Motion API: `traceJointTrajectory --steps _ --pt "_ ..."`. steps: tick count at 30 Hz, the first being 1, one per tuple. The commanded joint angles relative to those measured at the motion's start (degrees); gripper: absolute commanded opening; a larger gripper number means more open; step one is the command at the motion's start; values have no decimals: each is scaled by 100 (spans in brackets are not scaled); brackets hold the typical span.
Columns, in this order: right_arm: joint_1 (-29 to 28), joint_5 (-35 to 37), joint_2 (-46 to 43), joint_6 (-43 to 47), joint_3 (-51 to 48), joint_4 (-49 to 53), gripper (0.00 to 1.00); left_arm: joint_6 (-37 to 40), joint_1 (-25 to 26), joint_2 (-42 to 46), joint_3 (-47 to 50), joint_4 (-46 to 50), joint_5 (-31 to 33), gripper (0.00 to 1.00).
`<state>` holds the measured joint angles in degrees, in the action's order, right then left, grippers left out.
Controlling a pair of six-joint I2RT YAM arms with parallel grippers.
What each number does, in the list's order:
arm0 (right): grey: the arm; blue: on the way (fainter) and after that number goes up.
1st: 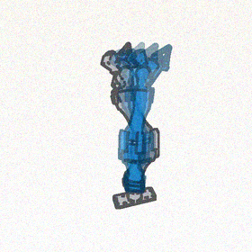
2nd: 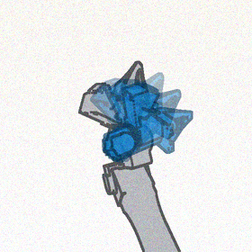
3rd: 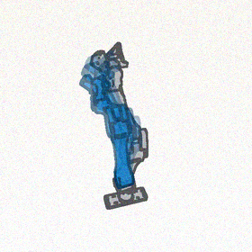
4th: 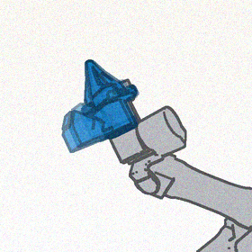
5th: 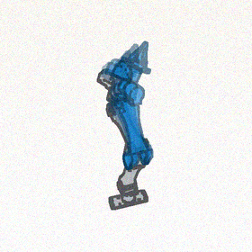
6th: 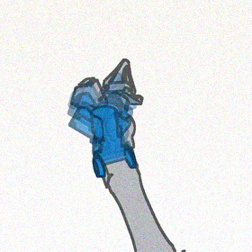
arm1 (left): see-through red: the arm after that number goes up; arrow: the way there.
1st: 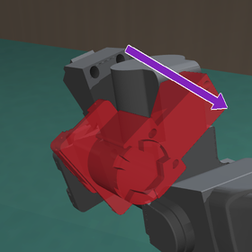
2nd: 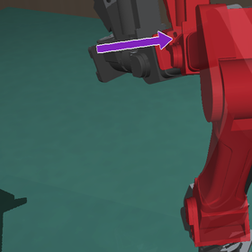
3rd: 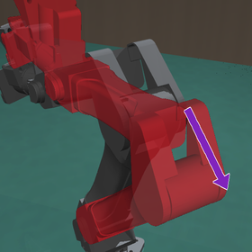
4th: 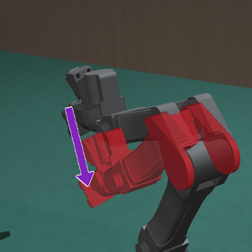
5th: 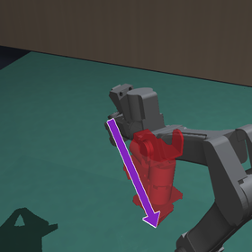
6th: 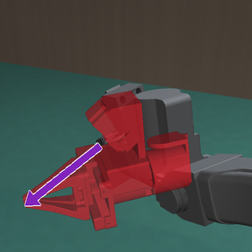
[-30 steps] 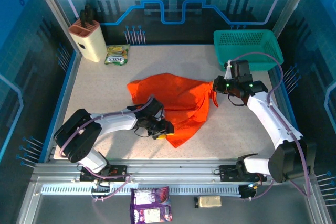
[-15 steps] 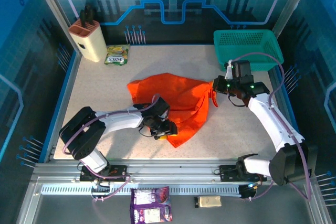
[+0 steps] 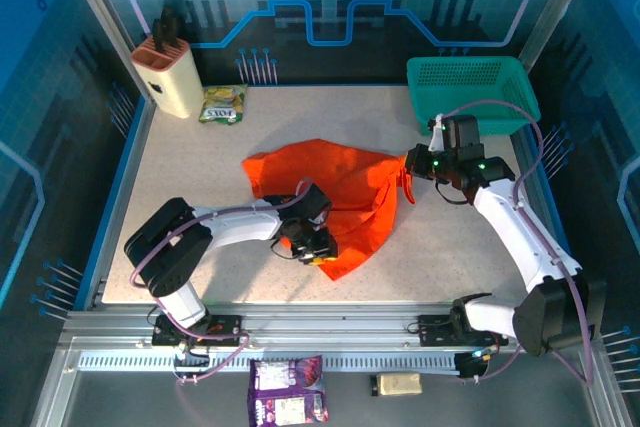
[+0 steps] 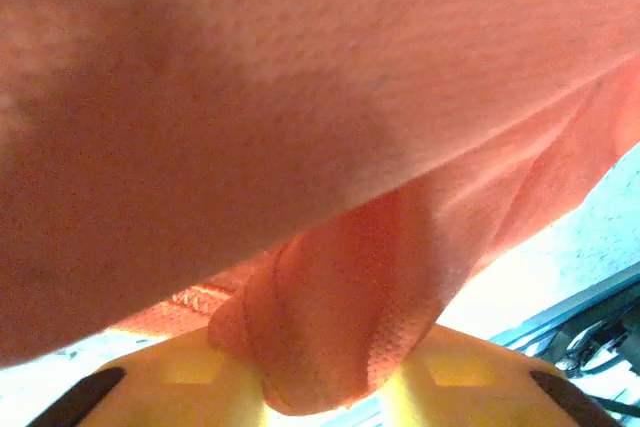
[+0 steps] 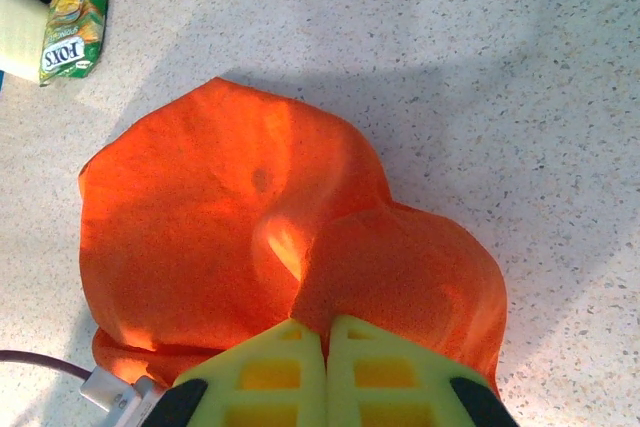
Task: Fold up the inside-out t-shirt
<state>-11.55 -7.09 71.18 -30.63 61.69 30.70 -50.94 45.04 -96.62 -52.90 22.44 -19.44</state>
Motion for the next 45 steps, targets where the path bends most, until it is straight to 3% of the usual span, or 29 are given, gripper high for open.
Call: traceJointTrajectory --steps 1,5,11,16,20,25,31,35,40,45 --pt "79 -73 -157 -4 110 145 0 25 34 292 -275 238 182 17" --pt "80 66 -244 67 161 222 0 106 -1 572 -416 392 445 0" --pt "148 557 -357 494 733 591 0 540 -555 1688 -719 444 661 0" --pt "178 1167 -602 1147 1615 668 0 1210 -1354 2670 -1718 591 961 0" --pt "177 1869 -746 1666 2619 516 0 1785 -1784 2848 -2757 416 1039 0" --pt "147 1812 -921 1994 3603 -64 0 2615 -2002 2838 -4298 643 1625 0" --pt "92 1341 -1223 2132 3739 -775 0 3595 -2068 2864 -5709 1137 2679 0" --pt "88 1123 -1333 2088 3745 -894 0 3844 -2069 3080 -5710 898 3005 0" --pt "85 1299 -1575 2191 3734 -1062 0 3750 -2071 3176 -5052 614 2541 0" --pt "86 728 -1786 2367 3807 -1171 0 3657 -2075 3598 -4338 267 2548 0"
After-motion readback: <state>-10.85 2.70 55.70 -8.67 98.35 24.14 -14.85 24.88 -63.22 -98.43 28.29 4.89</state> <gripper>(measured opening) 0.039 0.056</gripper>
